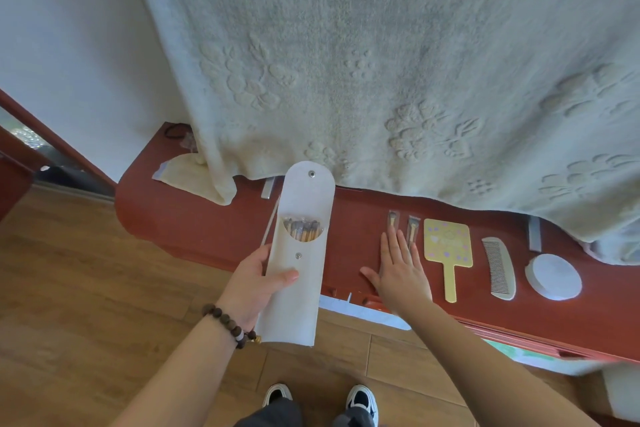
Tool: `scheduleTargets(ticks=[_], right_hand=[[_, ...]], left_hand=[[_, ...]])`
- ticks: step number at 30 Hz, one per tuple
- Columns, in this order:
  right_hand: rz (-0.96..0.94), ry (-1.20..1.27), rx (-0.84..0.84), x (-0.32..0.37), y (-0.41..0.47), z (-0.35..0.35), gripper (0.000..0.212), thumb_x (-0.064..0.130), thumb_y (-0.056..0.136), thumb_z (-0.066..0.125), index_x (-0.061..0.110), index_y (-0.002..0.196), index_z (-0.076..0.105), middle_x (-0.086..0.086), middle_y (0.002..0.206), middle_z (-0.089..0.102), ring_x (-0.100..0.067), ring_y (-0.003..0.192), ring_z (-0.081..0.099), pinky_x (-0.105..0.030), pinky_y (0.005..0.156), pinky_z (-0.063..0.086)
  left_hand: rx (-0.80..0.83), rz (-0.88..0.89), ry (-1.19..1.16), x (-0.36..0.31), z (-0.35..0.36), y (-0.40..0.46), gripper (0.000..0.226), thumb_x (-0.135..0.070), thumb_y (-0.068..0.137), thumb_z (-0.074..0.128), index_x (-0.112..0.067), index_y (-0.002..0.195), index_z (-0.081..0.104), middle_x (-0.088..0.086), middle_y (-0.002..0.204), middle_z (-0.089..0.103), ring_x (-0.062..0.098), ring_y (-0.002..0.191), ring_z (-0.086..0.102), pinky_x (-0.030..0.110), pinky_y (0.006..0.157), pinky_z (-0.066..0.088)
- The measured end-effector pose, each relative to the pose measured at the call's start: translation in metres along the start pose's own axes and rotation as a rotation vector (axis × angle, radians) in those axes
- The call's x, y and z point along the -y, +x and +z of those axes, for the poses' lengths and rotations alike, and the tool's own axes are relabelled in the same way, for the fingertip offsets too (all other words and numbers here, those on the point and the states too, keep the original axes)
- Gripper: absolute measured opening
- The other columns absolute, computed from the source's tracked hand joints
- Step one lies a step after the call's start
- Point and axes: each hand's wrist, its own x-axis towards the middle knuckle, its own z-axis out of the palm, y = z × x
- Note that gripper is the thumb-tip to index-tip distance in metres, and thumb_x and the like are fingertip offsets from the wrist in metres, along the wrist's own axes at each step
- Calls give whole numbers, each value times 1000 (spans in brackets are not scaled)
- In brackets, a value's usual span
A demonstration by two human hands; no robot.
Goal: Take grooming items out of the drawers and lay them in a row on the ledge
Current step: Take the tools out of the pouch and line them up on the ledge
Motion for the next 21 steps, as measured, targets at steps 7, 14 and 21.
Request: scheduleTargets(ticks=[7, 14, 21], right_hand=[[10, 798, -101, 23, -7, -81, 73, 56, 95, 26, 16, 152, 5, 0, 161, -4, -16, 148, -4, -31, 117, 2], [-98, 1325, -177, 24, -3, -163, 49, 37, 92, 58, 23, 137, 47, 2, 115, 68, -12, 108, 63, -35, 101, 46], [-247, 1296, -233, 21, -31, -176, 11, 11, 85, 68, 17, 90, 75, 0, 87, 75, -10, 82, 69, -18, 78, 52]], left_hand=[[98, 10, 0, -7, 15, -5, 40, -12, 79, 75, -16, 116, 59, 8, 108, 71, 32, 97, 69, 58, 85, 54], [209, 43, 19, -20, 26, -13, 55, -23, 66, 81, -14, 116, 61, 11, 110, 71, 35, 99, 68, 59, 86, 52], [197, 78, 15, -35, 35, -21, 34, -10, 78, 75, -15, 110, 65, 10, 107, 72, 32, 97, 69, 55, 84, 55]])
